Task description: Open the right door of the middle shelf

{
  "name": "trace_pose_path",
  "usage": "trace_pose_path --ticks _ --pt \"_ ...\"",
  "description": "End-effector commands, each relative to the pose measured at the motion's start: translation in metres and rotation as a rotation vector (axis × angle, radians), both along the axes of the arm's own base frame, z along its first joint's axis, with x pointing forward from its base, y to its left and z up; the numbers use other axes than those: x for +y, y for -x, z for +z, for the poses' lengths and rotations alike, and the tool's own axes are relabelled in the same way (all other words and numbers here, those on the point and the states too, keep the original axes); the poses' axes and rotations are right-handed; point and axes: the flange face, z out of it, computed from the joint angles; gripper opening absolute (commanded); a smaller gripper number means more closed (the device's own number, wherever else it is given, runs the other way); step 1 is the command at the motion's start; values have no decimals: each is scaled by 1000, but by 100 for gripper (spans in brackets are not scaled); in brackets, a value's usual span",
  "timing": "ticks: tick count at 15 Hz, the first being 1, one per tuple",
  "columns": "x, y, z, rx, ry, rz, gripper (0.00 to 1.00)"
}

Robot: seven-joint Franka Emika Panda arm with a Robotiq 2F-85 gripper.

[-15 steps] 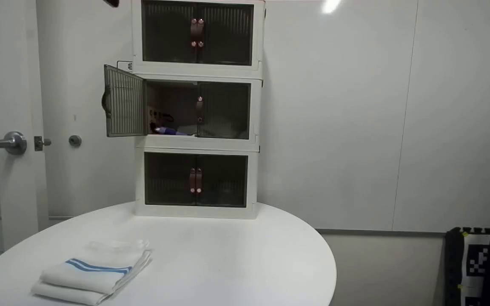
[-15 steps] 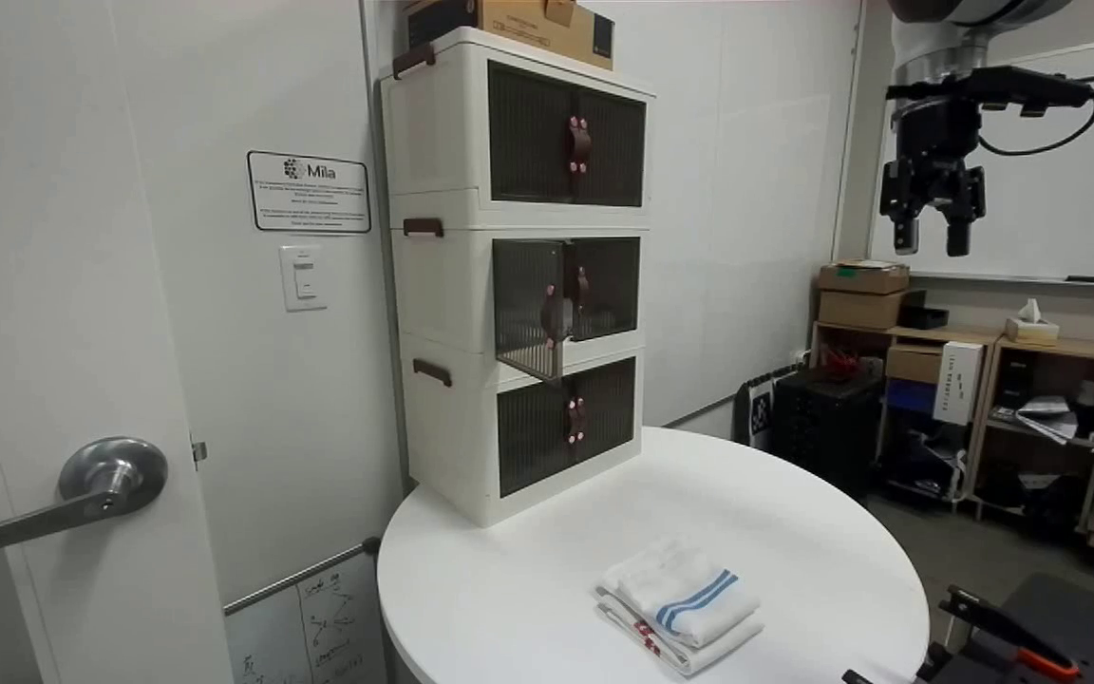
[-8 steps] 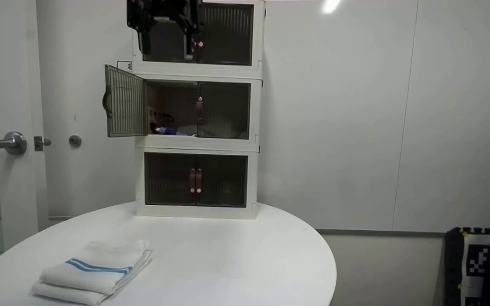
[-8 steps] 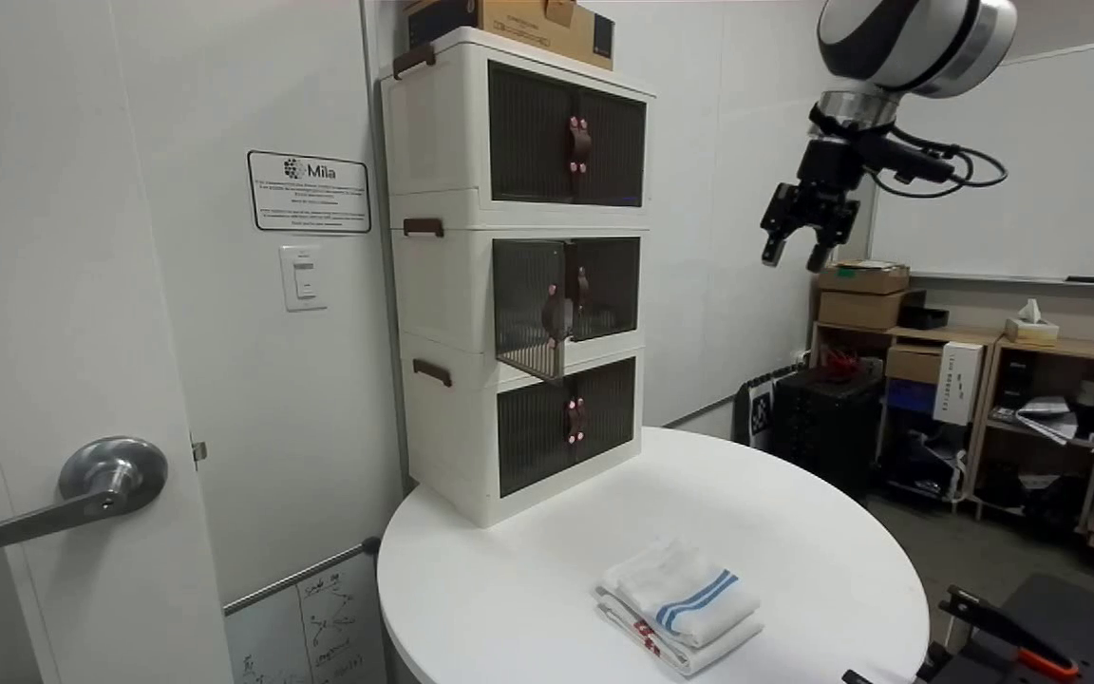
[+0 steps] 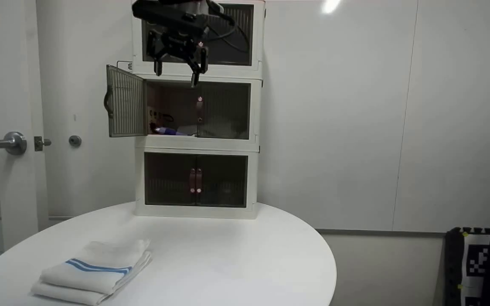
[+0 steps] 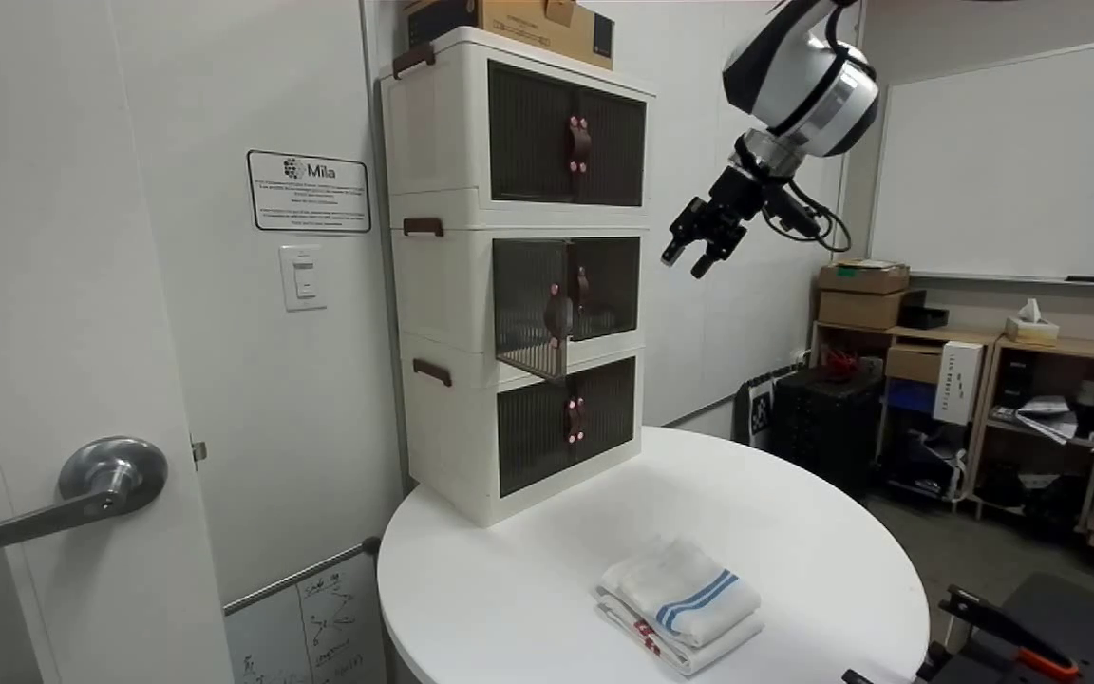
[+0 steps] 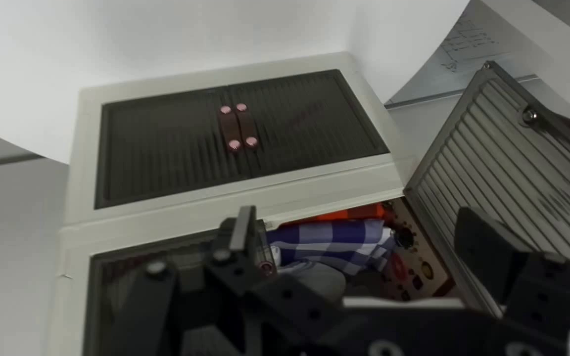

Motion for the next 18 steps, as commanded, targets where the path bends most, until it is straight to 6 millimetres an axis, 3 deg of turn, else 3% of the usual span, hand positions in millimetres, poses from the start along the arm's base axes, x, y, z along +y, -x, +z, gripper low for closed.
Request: trace_pose_path --ticks 1,6,9,13,18 --pt "-7 -63 -14 -72 -17 161 100" --pt "-40 -122 -64 -116 17 275 100" --pt "-49 -151 -82 -178 -4 261 100" --pt "-40 -181 -87 -254 -129 252 100" --pt "-26 -196 -93 -243 -245 368 100"
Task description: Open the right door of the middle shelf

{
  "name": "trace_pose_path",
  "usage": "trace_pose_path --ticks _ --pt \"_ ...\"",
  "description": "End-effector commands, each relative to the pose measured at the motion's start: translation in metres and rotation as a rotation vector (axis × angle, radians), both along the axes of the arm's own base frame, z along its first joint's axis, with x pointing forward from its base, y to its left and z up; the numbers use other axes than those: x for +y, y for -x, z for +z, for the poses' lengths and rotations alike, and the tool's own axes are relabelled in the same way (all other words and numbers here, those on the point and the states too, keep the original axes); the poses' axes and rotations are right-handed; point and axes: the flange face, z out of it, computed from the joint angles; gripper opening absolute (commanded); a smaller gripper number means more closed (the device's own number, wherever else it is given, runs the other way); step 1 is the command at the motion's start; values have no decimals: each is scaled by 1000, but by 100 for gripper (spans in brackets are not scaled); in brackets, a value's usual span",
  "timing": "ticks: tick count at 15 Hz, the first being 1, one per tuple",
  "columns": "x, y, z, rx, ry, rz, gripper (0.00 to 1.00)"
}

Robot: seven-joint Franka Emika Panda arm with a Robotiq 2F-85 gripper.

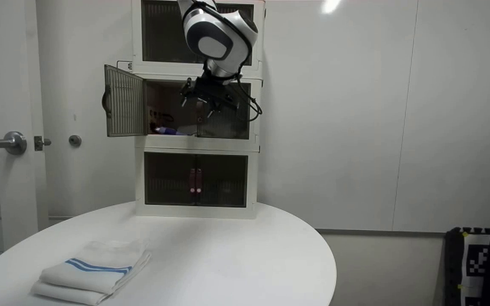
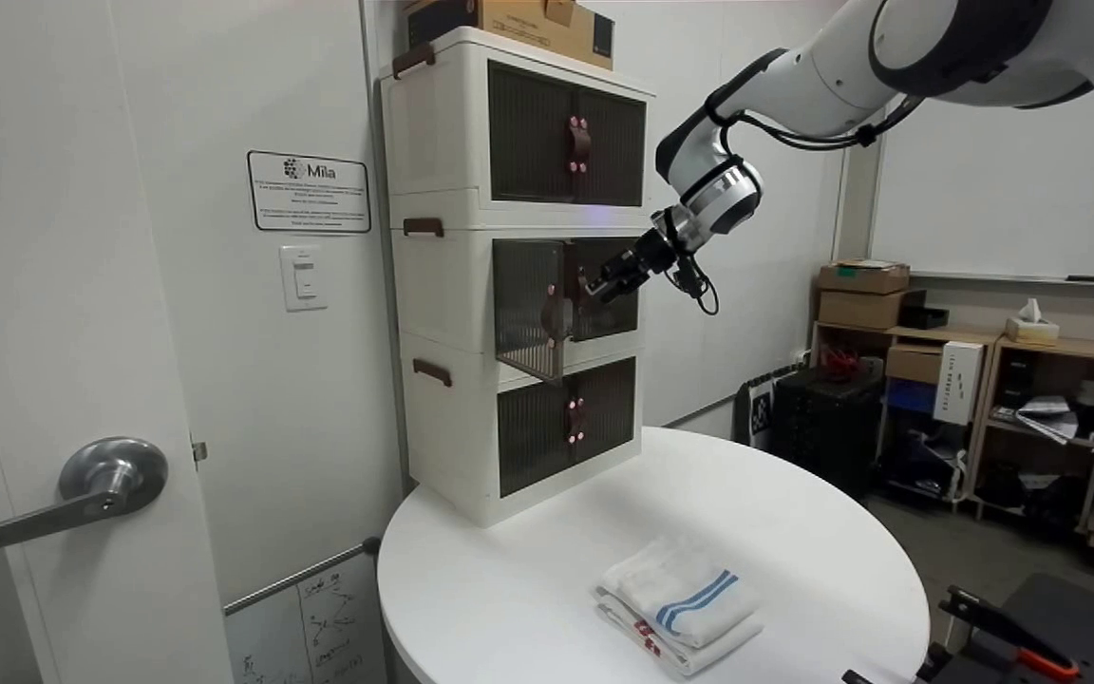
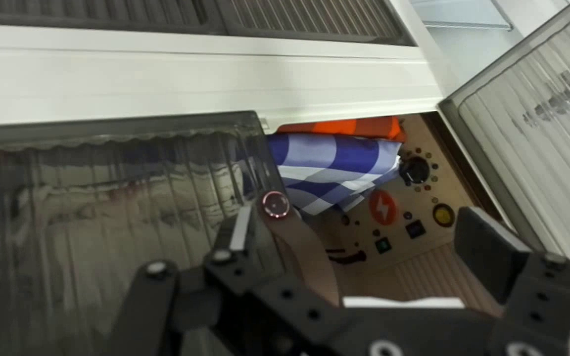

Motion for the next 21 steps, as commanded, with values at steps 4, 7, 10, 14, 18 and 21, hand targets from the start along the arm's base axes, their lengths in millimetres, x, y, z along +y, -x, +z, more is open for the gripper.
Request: trace_pose_path --ticks 4,7,10,14,18,21 --pt "-8 -22 -2 -31 -66 93 100" --pt "-10 -26 1 -52 -80 105 100" --pt "-5 -31 4 -71 -97 127 100" --pt "10 -36 -2 -75 -109 172 100" --pt "19 -39 -5 -88 -106 198 72" --pt "19 -38 0 -105 -93 209 50"
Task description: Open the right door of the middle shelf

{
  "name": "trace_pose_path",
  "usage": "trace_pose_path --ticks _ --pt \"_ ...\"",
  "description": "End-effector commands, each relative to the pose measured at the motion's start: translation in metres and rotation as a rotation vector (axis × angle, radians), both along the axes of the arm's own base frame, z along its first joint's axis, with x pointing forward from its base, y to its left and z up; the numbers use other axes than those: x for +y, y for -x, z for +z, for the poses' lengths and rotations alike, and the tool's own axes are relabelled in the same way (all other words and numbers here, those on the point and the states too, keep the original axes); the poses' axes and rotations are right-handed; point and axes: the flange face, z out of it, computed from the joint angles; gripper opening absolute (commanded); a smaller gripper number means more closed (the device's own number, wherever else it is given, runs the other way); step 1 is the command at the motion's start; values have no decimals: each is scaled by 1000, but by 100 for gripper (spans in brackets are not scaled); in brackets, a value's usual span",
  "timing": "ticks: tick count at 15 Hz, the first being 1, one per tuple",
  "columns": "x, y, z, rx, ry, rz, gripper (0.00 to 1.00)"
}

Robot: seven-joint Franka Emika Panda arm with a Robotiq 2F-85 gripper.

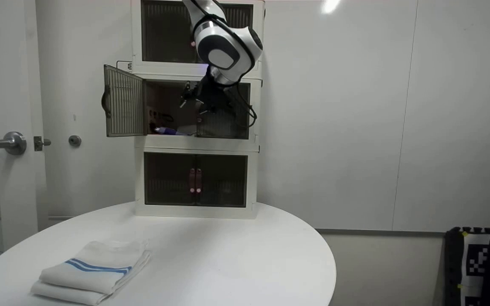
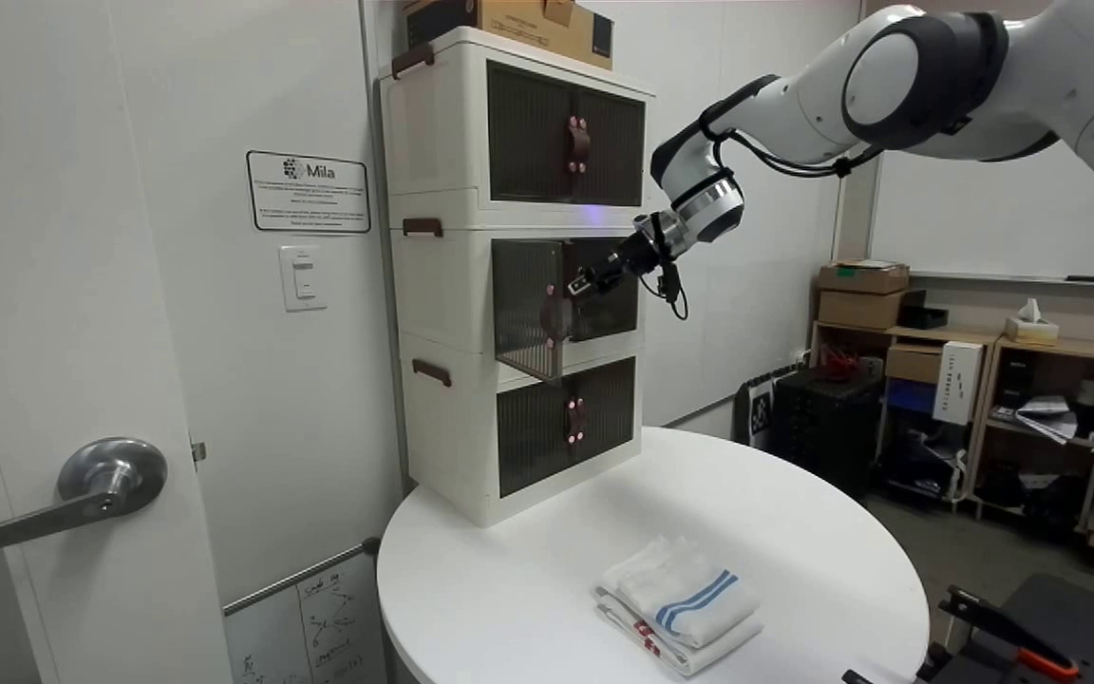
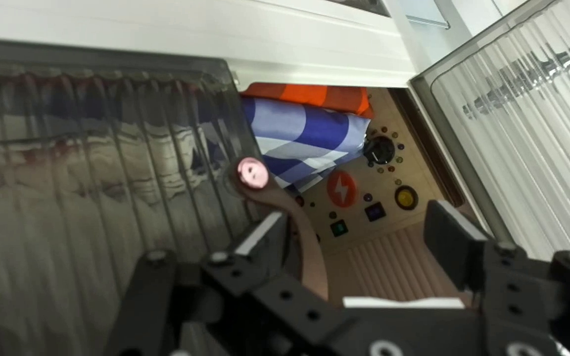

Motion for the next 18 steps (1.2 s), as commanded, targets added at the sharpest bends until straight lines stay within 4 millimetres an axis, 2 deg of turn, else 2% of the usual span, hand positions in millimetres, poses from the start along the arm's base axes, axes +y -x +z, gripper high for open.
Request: trace_pose_path --ticks 1,5,7,8,12,17,18 --pt "9 -5 8 -42 -18 50 43" --pt "3 2 12 -40 -8 52 14" --pt "-1 9 10 -25 -12 53 2" --pt "-3 14 8 -14 -14 54 0" --pt "-15 37 2 26 -28 52 2" --pt "-36 69 9 50 -37 4 2" --pt "-40 74 11 55 -39 -12 31"
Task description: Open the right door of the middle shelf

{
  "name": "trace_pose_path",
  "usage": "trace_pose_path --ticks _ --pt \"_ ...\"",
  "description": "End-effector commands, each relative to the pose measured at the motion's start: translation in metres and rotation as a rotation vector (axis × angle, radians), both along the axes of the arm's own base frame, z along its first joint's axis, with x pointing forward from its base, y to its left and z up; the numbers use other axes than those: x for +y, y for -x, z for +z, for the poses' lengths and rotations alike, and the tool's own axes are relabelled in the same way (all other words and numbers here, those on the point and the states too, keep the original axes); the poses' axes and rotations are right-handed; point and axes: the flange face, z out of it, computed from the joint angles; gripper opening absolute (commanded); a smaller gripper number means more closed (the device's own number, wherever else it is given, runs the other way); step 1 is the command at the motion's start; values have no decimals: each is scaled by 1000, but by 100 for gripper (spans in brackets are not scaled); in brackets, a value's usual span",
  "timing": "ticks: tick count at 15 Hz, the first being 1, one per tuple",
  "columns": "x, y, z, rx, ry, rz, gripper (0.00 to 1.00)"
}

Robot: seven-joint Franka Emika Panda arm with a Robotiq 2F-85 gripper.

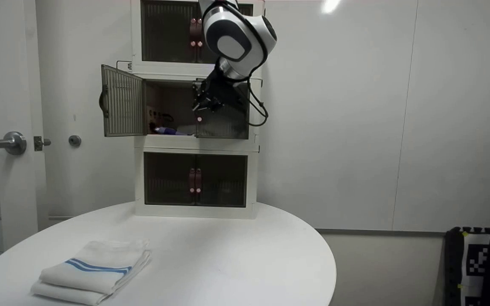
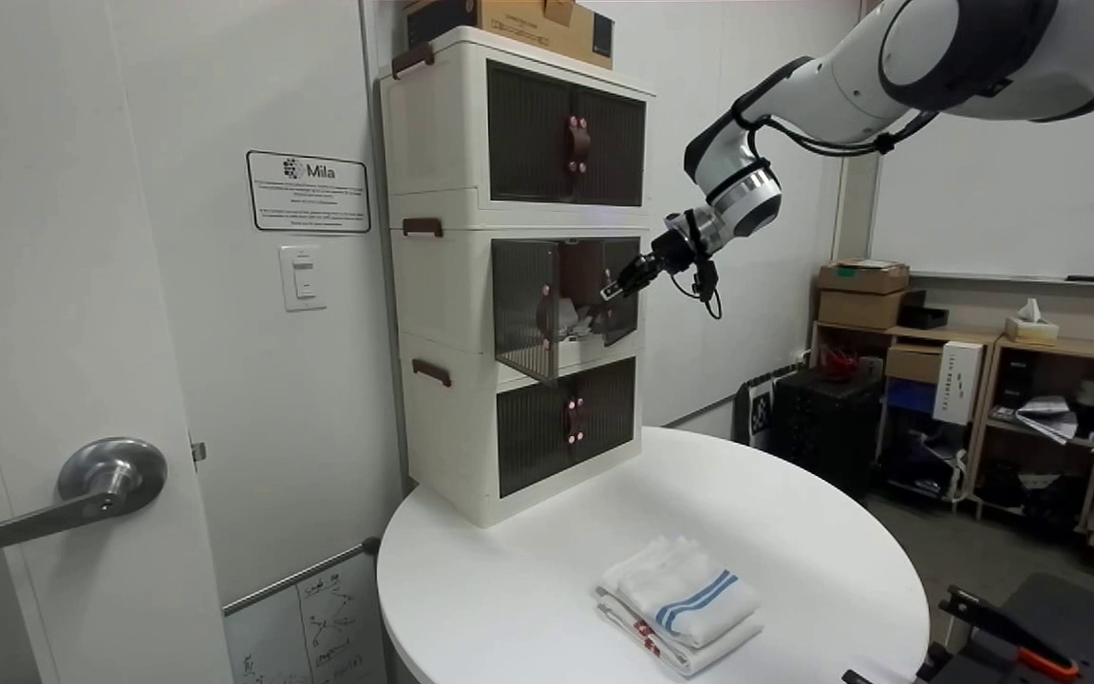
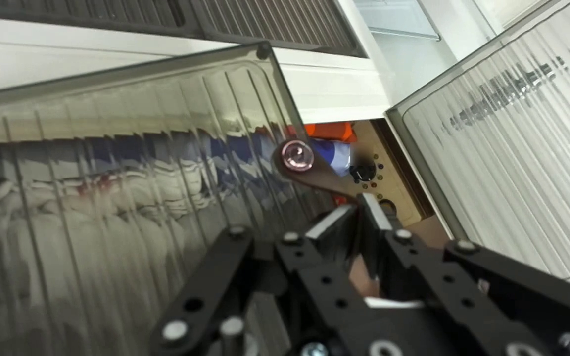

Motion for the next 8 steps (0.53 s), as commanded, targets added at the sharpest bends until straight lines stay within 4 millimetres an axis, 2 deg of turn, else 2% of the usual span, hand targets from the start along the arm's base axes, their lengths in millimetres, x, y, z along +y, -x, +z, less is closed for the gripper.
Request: trace_pose_path --ticks 1,3,8 --pt "-4 32 11 18 -40 -33 32" --pt "-16 39 18 2 -45 -91 45" --pt "-38 50 49 -18 -68 -260 83"
